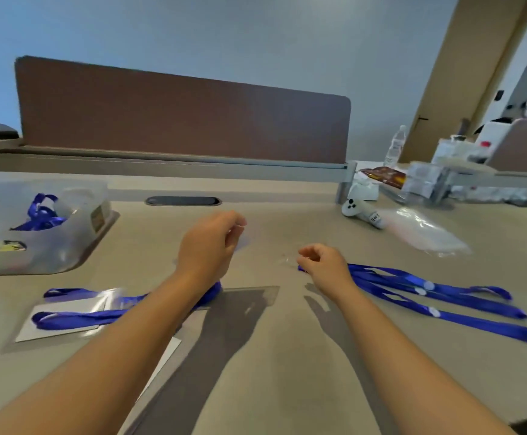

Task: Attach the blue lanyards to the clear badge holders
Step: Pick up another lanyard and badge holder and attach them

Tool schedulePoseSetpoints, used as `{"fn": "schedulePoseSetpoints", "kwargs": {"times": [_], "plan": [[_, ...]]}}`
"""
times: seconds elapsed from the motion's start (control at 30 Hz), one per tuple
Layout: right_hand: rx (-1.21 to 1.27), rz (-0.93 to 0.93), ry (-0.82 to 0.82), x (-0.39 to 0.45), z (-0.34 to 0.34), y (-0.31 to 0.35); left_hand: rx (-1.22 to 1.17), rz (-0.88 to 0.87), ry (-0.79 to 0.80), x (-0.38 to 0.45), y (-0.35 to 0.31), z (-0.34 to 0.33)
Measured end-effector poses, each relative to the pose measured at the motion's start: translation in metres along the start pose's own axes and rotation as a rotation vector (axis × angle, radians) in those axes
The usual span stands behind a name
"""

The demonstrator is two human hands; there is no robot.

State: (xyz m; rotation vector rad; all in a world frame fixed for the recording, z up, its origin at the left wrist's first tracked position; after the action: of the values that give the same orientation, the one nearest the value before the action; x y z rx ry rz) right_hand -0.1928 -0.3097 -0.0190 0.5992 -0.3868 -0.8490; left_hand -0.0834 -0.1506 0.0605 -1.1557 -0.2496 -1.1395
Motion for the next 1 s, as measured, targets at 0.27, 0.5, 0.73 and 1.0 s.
{"fn": "schedulePoseSetpoints", "kwargs": {"times": [0.27,0.5,0.73,1.0], "plan": [[-0.194,-0.016,0.010,0.057,-0.043,-0.032,0.008,0.031,0.071,0.029,0.028,-0.052],[-0.468,0.059,-0.042,0.069,-0.053,-0.025,-0.019,0.065,0.073,0.028,0.049,-0.061],[-0.118,0.089,-0.065,0.063,-0.035,-0.006,-0.064,0.121,0.020,0.028,0.049,-0.049],[0.307,0.076,0.064,0.036,-0.006,0.043,-0.071,0.206,-0.010,0.035,0.033,-0.020]]}}
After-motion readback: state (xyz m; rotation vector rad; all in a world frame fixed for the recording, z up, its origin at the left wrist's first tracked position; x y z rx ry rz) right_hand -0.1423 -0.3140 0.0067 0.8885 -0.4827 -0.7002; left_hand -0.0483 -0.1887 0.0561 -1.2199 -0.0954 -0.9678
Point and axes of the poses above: each hand's wrist, its own x-axis towards the middle knuckle, its own z-axis out of the back of the hand, y = z × x, the point moved 10 cm from there along x, towards the middle knuckle, and after that the axes turned 15 degrees about -x, right-handed, at the moved point
